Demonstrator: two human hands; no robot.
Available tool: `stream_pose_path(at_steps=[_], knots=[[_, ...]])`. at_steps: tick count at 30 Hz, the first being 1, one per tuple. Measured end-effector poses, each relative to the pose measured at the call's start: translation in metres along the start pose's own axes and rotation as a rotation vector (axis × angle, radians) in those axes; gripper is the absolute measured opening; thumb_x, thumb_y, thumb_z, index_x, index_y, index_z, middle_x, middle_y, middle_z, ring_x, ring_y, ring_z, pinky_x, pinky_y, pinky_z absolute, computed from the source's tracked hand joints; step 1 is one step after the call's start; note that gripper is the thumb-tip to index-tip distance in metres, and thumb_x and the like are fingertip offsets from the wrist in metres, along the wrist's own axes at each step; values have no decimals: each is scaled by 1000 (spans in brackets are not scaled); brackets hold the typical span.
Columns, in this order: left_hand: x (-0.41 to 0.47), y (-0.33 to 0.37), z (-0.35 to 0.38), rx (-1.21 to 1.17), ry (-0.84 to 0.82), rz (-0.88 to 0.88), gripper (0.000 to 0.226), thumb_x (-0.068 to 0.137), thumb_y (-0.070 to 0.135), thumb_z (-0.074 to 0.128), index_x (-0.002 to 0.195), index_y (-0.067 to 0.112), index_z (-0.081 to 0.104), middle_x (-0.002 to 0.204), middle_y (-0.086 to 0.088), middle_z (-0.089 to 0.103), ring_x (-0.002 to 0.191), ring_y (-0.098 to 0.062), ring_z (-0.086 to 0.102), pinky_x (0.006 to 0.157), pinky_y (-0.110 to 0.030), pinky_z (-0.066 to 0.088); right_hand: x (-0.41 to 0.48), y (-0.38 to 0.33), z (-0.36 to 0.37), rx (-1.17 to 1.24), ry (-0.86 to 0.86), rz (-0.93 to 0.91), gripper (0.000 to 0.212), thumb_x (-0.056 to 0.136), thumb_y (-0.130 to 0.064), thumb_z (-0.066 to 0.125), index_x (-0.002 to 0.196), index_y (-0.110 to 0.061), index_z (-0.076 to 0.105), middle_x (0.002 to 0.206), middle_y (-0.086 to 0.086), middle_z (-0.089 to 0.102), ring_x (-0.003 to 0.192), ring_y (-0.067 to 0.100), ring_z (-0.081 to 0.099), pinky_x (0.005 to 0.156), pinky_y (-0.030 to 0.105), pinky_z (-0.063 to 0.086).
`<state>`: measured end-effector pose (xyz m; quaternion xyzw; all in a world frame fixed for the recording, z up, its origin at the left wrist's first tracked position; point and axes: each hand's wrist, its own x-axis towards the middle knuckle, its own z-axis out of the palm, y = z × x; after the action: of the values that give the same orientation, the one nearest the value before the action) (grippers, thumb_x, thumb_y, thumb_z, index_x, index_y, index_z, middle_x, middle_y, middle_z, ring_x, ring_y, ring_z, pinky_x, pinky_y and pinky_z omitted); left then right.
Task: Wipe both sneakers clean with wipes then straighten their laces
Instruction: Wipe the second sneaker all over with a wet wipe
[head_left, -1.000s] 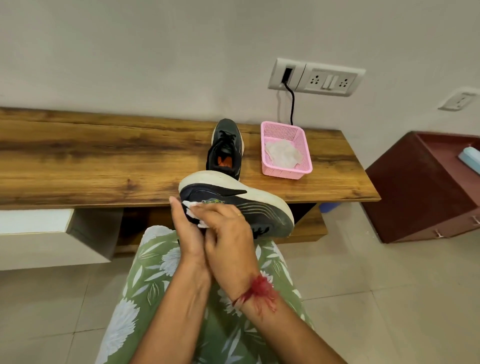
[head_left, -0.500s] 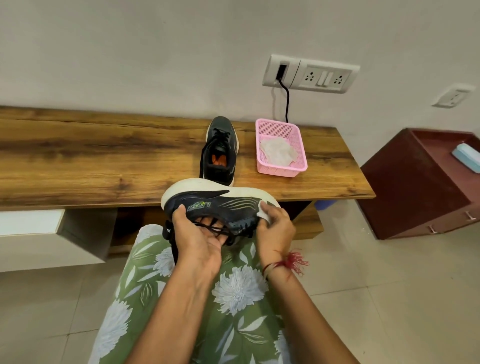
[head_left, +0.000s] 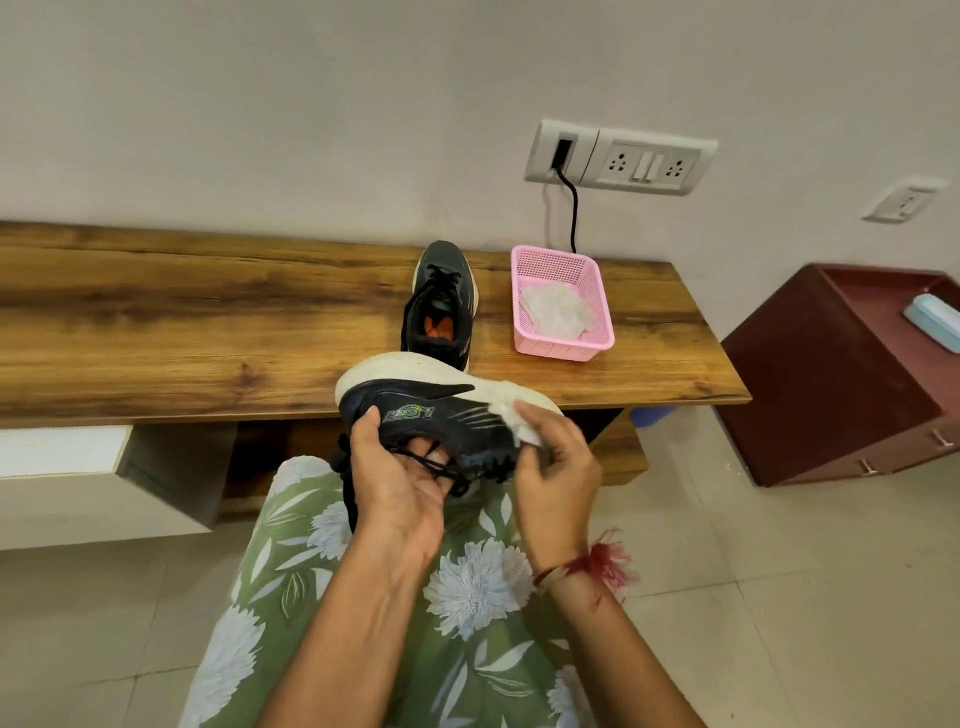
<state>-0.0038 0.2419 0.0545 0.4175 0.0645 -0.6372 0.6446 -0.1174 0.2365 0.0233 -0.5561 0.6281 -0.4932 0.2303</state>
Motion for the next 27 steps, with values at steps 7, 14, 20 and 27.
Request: stream_pose_path(at_steps=[7,14,20,27], knots=[[-9,-6,10,24,-26,12,36,98,38,37,92,10,58,56,0,56,50,-11,53,51,-18,49,-9,-20,19,-44,14,-54,49,66,10,45,100,-12,73,98,-1,70,93,5,61,88,5,41],[-16,-10,14,22,-82,31,36,98,36,41,111,7,59,59,1,64,50,-7,60,46,-15,49,5,-36,-5,-2,-121,-175,50,68,12,49,101,-17,73,98,-5,69,94,4,62,86,27,51],[-24,-8,15,-128,-142,-106,37,95,39,43,86,12,65,75,-1,66,64,-9,67,54,-17,52,-17,-67,10,-149,-217,-419,41,72,-6,43,97,-13,74,99,-3,70,95,11,61,89,12,41],[-27,-8,18,58,-103,0,38,95,40,45,105,10,66,85,-5,74,77,-14,71,60,-23,54,6,-61,-4,-140,-54,-362,48,67,5,47,105,-13,71,103,-2,68,99,12,62,92,20,44]])
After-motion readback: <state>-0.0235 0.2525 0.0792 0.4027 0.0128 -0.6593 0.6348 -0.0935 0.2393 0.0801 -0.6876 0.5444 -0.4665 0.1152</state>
